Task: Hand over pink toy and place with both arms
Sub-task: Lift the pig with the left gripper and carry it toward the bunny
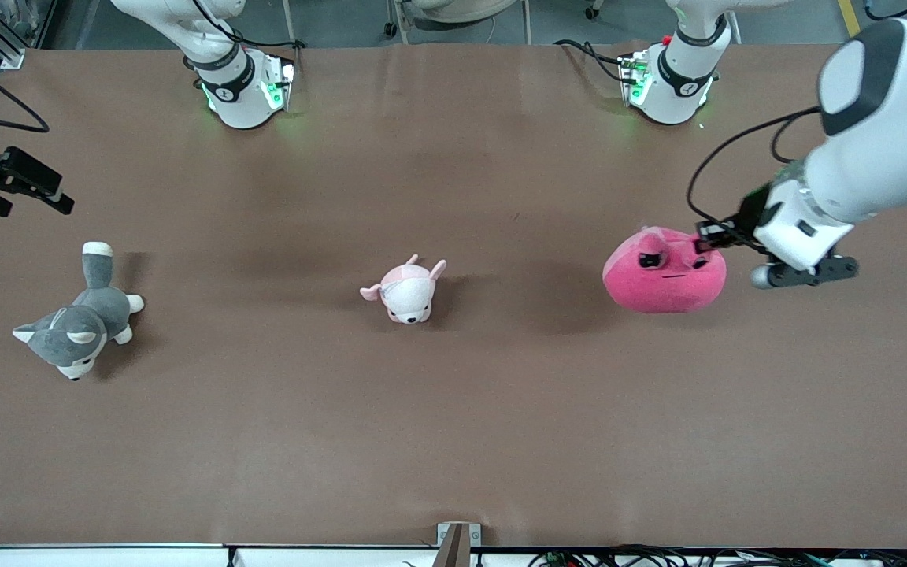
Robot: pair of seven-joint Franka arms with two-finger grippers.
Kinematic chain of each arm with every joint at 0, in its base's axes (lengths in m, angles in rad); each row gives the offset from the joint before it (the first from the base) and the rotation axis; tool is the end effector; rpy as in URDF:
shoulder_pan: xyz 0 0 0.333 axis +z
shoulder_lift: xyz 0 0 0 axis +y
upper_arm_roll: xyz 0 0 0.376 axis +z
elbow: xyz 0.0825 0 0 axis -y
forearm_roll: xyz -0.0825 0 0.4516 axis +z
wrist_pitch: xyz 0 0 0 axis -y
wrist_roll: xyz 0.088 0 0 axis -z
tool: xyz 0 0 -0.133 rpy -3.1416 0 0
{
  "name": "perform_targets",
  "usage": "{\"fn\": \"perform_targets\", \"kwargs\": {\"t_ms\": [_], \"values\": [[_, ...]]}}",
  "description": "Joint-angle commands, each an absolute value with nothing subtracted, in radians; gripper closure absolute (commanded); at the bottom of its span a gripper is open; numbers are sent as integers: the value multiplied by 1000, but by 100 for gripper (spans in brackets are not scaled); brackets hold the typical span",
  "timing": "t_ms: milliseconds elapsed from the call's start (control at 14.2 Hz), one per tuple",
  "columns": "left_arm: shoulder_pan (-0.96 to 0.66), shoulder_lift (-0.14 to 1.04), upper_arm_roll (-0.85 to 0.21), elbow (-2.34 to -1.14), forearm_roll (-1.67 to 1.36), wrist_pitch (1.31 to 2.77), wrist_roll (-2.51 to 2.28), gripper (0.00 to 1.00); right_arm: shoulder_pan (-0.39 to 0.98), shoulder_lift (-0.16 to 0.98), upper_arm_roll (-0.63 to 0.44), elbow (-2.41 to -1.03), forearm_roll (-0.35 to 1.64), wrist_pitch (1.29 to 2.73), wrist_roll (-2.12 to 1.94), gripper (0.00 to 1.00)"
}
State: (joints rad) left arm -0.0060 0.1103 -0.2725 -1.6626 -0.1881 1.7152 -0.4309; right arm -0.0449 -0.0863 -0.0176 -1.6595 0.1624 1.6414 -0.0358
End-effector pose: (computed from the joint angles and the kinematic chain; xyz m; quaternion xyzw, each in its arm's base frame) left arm 0.6326 -0.1961 0.5552 0.9896 0.0920 -0.0624 0.0913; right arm 0.5985 -0.0174 0.6711 -0.9959 0.0163 -0.0379 0.0800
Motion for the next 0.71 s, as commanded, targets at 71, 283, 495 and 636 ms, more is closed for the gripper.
{"fn": "perform_targets", "kwargs": {"t_ms": [71,283,495,636], "values": [[-47,161,-386,-1557,-192,1701,-702,100,3,-84,-15,-1666,267,1654,-20,23],[-145,208,-423,-1490,-192,1704,-853,100,21,-49,-15,-1666,395,1658,-20,27],[-248,280,-422,-1395,-190,1750,-983,100,58,-26,-15,-1666,449,1673,-20,27],[-311,320,-422,-1359,-190,1825,-1046,100,93,-15,-15,-1666,479,1700,-20,27]]}}
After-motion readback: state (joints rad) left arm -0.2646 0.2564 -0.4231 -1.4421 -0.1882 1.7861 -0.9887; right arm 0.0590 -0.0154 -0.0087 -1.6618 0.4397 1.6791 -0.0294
